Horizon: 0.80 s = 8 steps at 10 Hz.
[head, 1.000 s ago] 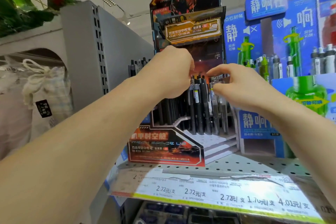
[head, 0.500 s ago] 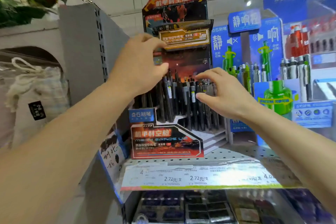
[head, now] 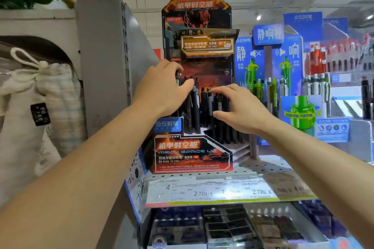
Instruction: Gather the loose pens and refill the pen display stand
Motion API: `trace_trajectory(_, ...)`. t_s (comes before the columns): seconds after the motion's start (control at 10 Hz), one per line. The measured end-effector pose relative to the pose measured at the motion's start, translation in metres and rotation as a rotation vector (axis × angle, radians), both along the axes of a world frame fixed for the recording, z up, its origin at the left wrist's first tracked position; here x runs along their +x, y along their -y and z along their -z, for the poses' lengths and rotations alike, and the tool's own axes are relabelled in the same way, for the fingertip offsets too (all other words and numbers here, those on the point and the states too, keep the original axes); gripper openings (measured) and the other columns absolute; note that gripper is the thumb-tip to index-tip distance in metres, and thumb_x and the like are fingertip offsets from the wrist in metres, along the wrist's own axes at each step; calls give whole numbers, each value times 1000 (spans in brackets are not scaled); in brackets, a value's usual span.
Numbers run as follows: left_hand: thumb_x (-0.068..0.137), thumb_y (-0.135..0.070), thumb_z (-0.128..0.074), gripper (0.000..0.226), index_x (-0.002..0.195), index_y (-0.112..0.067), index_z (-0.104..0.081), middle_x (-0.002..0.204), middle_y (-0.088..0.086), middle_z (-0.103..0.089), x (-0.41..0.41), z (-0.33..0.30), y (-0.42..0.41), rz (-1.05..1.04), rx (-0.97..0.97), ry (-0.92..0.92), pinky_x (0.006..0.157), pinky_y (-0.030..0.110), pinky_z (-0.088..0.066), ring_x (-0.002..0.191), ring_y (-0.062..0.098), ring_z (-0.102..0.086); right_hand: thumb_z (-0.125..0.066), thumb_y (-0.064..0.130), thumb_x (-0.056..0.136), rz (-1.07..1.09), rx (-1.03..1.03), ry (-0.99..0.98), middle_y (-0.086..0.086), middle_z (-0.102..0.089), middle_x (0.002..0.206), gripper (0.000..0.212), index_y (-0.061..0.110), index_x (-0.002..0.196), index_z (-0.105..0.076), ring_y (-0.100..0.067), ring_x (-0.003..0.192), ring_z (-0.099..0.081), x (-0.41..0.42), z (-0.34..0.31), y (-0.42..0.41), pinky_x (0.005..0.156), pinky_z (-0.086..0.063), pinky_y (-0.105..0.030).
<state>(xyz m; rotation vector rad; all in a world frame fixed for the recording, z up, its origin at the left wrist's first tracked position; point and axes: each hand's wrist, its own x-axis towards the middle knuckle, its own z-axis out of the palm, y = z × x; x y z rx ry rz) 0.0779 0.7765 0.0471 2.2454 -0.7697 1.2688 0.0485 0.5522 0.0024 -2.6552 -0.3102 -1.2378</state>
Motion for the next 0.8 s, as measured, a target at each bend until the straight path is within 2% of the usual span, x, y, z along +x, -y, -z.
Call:
trace_trajectory(0.1,94,-55,-51,44,128,-26,-56,131,-4,-54,0,0,-1,28,-13,-4,89,36,-46,116,20,-52,-75,31,86,-82,168,54,3,-47,143,61,33,142,-51,-14,130,-47,-2,2,0,105,-34,-25)
trace_trajectory(0.2,98,-45,-48,42,136,-28,-54,139,-3,-52,0,-2,-3,91,-42,-38,96,34,-40,126,20,-49,-75,27,86,-112,376,69,5,-49,136,56,35,138,-54,-9,121,-50,-6,-3,3,101,-39,-26)
trace_trajectory(0.3,99,-29,-52,48,146,-31,-45,142,-7,-51,2,-5,-12,246,-178,-104,92,17,-31,120,6,-47,-73,33,89,-71,518,-16,7,-58,126,40,35,128,-61,-12,106,-63,-14,-12,14,79,-49,-28)
trace_trajectory(0.4,95,-24,-61,47,141,-31,-50,131,-11,-55,6,-2,-17,286,-369,-130,76,10,-32,100,0,-50,-73,34,88,37,415,-47,8,-63,121,36,35,124,-64,-16,98,-67,-22,-12,19,86,-55,-36)
trace_trajectory(0.5,93,-27,-67,41,132,-30,-57,118,-12,-57,6,6,-11,270,-383,-127,78,17,-38,102,7,-52,-74,33,89,49,385,-15,9,-63,118,38,35,125,-65,-13,94,-68,-23,-7,19,86,-55,-35)
trace_trajectory(0.6,92,-30,-69,39,129,-32,-58,117,-11,-57,7,7,-10,289,-411,-148,80,19,-38,103,9,-54,-75,31,89,14,431,-7,7,-63,120,39,34,127,-66,-17,100,-69,-22,-5,17,93,-57,-42)
trace_trajectory(0.7,92,-31,-70,39,128,-36,-58,129,-7,-56,7,9,-15,323,-423,-197,75,11,-41,90,-8,-55,-74,30,90,-10,442,-40,3,-64,131,43,34,131,-63,-17,102,-69,-23,-4,18,95,-56,-42)
trace_trajectory(0.8,92,-26,-69,45,132,-40,-54,139,-4,-51,-1,9,-19,385,-435,-335,74,10,-43,91,-3,-56,-72,22,91,-60,445,-119,5,-59,140,56,35,143,-54,-11,103,-68,-35,-4,21,90,-59,-37)
